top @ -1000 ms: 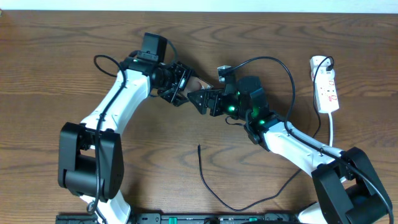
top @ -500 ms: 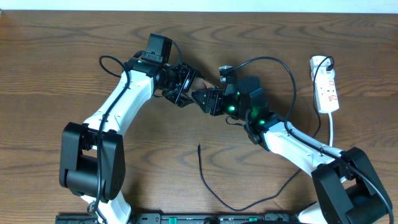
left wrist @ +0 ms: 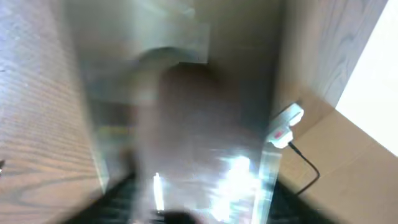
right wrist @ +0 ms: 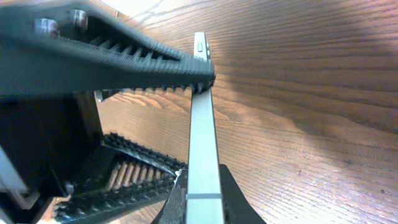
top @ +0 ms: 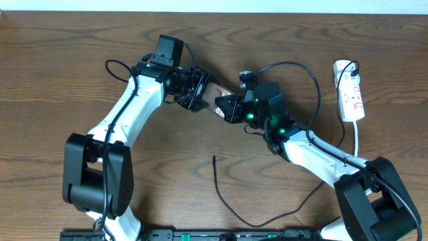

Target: Plug charger to phone and switch on socket

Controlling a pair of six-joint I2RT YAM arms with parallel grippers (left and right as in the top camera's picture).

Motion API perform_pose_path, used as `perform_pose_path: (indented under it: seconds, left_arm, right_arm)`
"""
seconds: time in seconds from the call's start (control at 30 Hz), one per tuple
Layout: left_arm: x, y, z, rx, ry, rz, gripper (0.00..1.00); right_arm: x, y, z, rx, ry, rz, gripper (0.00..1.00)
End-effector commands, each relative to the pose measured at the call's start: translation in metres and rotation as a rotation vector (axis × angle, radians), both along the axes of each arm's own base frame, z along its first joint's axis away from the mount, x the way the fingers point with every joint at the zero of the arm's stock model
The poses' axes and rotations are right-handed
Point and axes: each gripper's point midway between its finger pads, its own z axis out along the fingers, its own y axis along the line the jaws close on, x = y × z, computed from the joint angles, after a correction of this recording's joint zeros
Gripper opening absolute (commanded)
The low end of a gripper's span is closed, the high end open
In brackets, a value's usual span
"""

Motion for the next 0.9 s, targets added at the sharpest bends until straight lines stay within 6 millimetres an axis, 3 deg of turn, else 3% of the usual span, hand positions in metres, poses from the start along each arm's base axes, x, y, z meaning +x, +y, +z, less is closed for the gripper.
perform_pose_path:
  seconds: [0.0,0.03,0.1,0.13,0.3,0.43,0.63,0.73,0.87]
  left_arm:
    - [0.001,-0.006,0.021,-0.03,-0.038,-0.013,0.07]
    - [0.001,-0.006,0.021,-0.03,-0.039,-0.014,0.23]
    - [0.003,-0.006,0.022,-0.028,-0.059,-0.027,0.76]
    - [0.004,-0.005,0.022,-0.026,-0.072,-0.035,0.93]
    - [0.008,0.004,0.027,-0.034,-0.129,-0.075,0.93]
    - [0.012,0.014,0.045,-0.114,-0.172,-0.096,0.93]
    - [0.018,0.031,0.078,-0.193,-0.271,-0.104,0.94]
    - [0.024,0.032,0.088,-0.23,-0.319,-0.114,0.94]
    - [0.035,0.031,0.103,-0.27,-0.405,-0.127,0.94]
  right_arm:
    - [-0.002,0.011,0.016,0.051,-0.015,0.031,0.01]
    - [-0.002,0.011,0.016,0.052,-0.015,0.03,0.01]
    - [-0.001,0.009,0.016,0.053,-0.017,0.026,0.01]
    - [0.001,0.008,0.017,0.053,-0.017,0.021,0.01]
    - [0.014,-0.011,0.016,0.052,-0.017,-0.027,0.01]
    - [0.03,-0.034,0.017,0.068,-0.004,-0.095,0.01]
    - [0.058,-0.074,0.028,0.304,0.205,-0.334,0.01]
    - [0.061,-0.073,0.042,0.465,0.31,-0.383,0.02]
    - [0.063,-0.063,0.075,0.655,0.358,-0.35,0.02]
